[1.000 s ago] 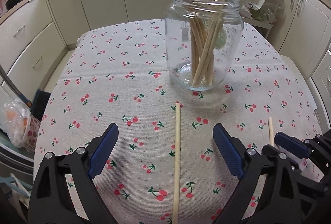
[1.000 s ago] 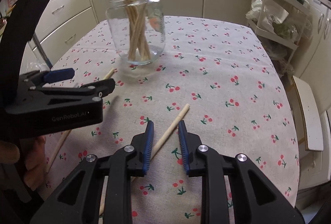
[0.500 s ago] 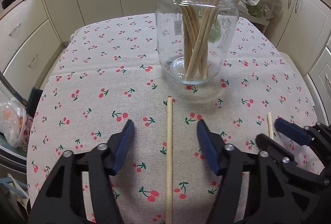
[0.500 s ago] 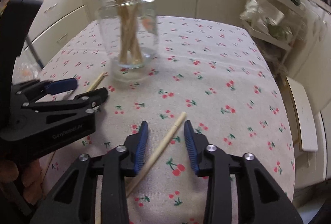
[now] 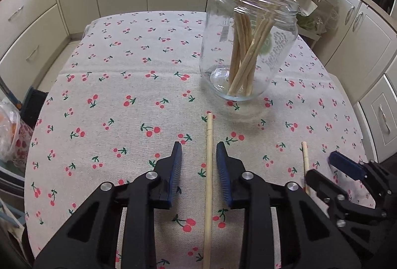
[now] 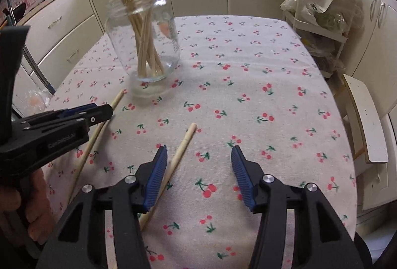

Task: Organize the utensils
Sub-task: 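Close the left tool on a chopstick while the right tool grasps another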

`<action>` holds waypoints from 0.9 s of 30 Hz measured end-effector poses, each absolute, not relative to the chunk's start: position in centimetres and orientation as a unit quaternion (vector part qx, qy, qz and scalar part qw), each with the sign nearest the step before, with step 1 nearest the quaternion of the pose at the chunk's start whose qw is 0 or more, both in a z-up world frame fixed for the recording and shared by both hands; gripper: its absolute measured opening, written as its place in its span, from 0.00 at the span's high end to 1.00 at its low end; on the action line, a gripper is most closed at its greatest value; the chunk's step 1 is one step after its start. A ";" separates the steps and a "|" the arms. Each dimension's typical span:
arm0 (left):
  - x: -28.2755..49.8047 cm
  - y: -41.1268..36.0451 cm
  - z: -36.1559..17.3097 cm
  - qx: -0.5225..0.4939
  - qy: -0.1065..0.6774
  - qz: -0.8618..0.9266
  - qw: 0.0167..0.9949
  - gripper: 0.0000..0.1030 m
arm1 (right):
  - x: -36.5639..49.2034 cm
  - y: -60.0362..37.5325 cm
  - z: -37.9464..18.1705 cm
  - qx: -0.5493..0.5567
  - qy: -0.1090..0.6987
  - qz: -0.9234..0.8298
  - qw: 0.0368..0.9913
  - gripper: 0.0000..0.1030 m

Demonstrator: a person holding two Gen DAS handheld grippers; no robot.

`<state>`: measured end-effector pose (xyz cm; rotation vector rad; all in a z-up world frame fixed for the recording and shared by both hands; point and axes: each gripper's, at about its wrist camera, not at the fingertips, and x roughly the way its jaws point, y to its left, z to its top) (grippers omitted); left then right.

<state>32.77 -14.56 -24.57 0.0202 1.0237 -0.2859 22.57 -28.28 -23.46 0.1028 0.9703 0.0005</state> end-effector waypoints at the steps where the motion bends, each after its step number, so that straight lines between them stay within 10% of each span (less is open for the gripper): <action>1: 32.8 -14.6 -24.6 0.009 0.489 -0.138 0.861 0.73 | 22.6 -27.9 -23.5 0.040 0.462 -0.003 0.886 0.55; 5: 32.9 -14.2 -24.5 0.010 0.495 -0.152 0.856 0.73 | 22.7 -25.8 -23.5 -0.013 0.460 0.027 0.887 0.88; 18: 34.6 -16.4 -24.3 0.054 0.497 -0.157 0.852 0.67 | 22.7 -25.5 -23.5 -0.031 0.474 0.045 0.879 0.90; 21: 34.5 -17.1 -24.8 0.085 0.483 -0.149 0.859 0.94 | 22.6 -25.6 -23.6 -0.023 0.468 0.046 0.882 0.91; 27: 33.8 -16.4 -23.8 0.067 0.474 -0.163 0.863 0.95 | 22.7 -26.1 -23.5 0.009 0.467 0.042 0.883 0.92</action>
